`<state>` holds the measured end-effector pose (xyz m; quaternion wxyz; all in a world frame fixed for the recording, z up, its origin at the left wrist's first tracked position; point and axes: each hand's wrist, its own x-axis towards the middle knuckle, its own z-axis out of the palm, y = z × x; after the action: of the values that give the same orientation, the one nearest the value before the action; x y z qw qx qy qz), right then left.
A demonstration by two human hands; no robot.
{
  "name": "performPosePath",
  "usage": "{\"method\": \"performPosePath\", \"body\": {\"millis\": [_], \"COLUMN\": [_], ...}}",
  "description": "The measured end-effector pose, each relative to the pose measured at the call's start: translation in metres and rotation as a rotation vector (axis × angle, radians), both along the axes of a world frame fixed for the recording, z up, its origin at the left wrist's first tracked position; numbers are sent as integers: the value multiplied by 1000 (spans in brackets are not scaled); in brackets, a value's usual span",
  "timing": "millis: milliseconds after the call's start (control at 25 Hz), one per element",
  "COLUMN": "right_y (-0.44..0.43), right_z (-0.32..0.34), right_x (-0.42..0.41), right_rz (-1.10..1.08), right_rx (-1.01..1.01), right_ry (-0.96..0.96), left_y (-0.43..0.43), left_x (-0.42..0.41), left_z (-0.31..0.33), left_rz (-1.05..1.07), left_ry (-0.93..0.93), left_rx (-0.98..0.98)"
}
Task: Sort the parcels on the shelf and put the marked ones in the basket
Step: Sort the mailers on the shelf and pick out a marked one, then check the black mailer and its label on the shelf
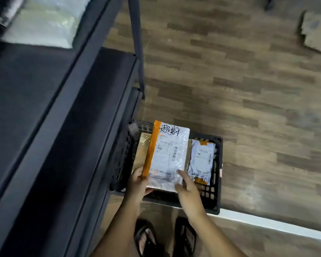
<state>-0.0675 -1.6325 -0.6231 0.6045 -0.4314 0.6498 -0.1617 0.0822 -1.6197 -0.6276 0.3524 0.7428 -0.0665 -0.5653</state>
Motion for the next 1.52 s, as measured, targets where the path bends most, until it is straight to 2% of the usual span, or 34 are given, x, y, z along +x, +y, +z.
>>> {"method": "performPosePath", "body": {"millis": [200, 360, 480, 600, 760, 840, 960, 1120, 1280, 1400, 1520], "right_y": [-8, -27, -39, -53, -51, -46, -44, -40, -32, -48, -68], "right_z": [-113, -187, -222, -251, -267, -268, -261, -227, -155, -93, -12], "right_x": [0, -1, 3, 11, 17, 17, 15, 11, 18, 34, 60], "right_rz": [144, 167, 168, 228, 321, 326, 374, 404, 498, 603, 670], "right_rx": [38, 28, 50, 63, 22, 33, 90, 55, 10, -41, -159], "right_ry": [100, 132, 108, 194, 363, 392, 394, 328, 431, 569, 614], "left_y": [-7, -24, -40, -51, -51, -47, -41, -23, -10, -24, -37], "left_x": [3, 2, -1, -3, 2, 5, 12, 18, 25, 33, 36], "left_z": [-121, -200, -237, -268, -298, -306, -294, -246, -158, -87, -3], "left_rz": [-40, -89, -152, -170, -394, -497, -610, -556, -563, -550, -538], "left_ry": [4, -33, -98, -117, -251, -254, -378, -400, -590, -587, -646], "left_rx": [84, 110, 77, 76, 147, 187, 326, 365, 313, 215, 176]}}
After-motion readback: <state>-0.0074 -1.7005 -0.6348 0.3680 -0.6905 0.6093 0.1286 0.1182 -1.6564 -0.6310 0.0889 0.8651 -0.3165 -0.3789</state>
